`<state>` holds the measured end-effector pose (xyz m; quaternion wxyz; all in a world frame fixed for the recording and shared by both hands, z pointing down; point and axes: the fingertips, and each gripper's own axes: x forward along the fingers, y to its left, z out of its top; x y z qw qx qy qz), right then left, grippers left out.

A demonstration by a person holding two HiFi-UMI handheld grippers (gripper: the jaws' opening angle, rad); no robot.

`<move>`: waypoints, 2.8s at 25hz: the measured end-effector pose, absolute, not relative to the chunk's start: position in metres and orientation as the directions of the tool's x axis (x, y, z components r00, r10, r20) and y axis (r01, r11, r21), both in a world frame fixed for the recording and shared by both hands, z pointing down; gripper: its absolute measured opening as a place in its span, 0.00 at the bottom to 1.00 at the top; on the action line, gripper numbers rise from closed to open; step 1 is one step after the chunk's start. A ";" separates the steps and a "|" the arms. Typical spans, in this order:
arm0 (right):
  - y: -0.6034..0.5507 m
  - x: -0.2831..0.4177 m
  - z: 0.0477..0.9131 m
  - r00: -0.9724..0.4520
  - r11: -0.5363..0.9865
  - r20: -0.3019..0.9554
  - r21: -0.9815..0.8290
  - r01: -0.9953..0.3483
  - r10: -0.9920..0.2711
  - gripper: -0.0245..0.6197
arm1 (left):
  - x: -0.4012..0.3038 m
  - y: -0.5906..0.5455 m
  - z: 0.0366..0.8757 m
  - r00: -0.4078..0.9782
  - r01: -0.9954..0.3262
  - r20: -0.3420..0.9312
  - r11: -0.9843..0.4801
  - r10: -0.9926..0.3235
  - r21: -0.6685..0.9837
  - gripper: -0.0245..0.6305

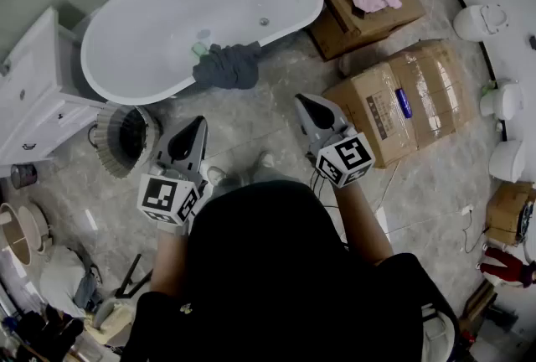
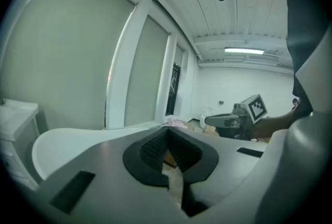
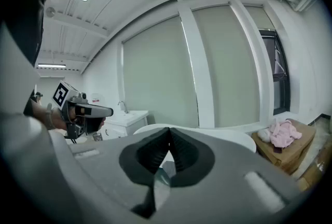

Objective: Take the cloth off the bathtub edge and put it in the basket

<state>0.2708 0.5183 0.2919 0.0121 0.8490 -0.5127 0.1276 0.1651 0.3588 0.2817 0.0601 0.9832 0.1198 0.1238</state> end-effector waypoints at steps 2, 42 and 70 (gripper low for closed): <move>0.525 0.274 0.291 0.438 -0.471 0.224 -0.120 -0.874 -0.871 0.03 | 0.168 0.365 0.282 0.942 0.213 0.232 -0.966 0.244 0.149 0.06; 0.280 0.468 0.392 0.251 -0.359 0.430 -0.191 -0.914 -0.867 0.03 | 0.319 0.114 0.374 0.920 0.019 0.372 -0.963 0.122 0.269 0.06; 0.160 0.439 0.565 -0.369 0.252 0.706 -0.271 -0.929 -0.604 0.46 | 0.232 0.120 0.423 0.766 -0.542 0.558 -0.789 -0.320 0.290 0.06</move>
